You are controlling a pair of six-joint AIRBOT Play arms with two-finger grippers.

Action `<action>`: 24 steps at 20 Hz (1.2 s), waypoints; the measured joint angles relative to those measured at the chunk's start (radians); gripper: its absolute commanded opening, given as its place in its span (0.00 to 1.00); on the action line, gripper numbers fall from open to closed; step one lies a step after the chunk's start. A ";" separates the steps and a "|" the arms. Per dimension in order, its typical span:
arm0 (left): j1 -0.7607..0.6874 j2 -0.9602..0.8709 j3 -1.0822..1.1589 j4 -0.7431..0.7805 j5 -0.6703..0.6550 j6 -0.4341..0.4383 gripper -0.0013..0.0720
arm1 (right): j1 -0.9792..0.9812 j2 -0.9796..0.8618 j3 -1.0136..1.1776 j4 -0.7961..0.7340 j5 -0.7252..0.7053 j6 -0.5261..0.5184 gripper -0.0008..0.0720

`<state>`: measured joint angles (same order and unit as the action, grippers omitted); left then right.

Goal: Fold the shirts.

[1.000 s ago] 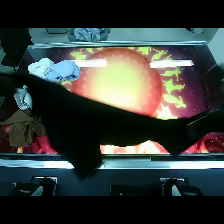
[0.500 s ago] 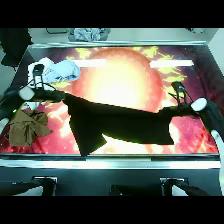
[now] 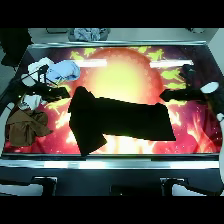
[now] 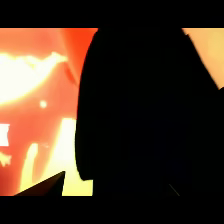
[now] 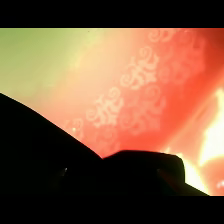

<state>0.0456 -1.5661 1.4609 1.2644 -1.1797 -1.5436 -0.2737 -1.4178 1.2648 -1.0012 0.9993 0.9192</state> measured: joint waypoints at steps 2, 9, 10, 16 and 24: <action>0.049 0.039 -0.065 0.003 -0.088 0.017 0.83 | -0.096 0.014 0.028 -0.076 0.146 0.000 0.88; 0.100 0.133 -0.513 -0.187 -0.022 0.157 0.75 | -0.299 0.028 -0.042 -0.174 0.443 0.005 0.85; 0.101 0.135 -0.541 -0.216 0.008 0.171 0.75 | -0.307 0.029 -0.050 -0.176 0.457 0.005 0.86; 0.079 0.119 -0.602 -0.379 0.180 0.203 0.45 | -0.325 0.028 -0.088 -0.249 0.502 -0.014 0.96; 0.048 0.109 -0.613 -0.405 0.282 0.209 0.06 | -0.326 -0.023 -0.268 -0.184 0.448 -0.032 0.94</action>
<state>0.0940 -1.4570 0.8482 0.8597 -0.8982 -1.3350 -0.5995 -1.4403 0.9970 -1.1851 1.4471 0.8871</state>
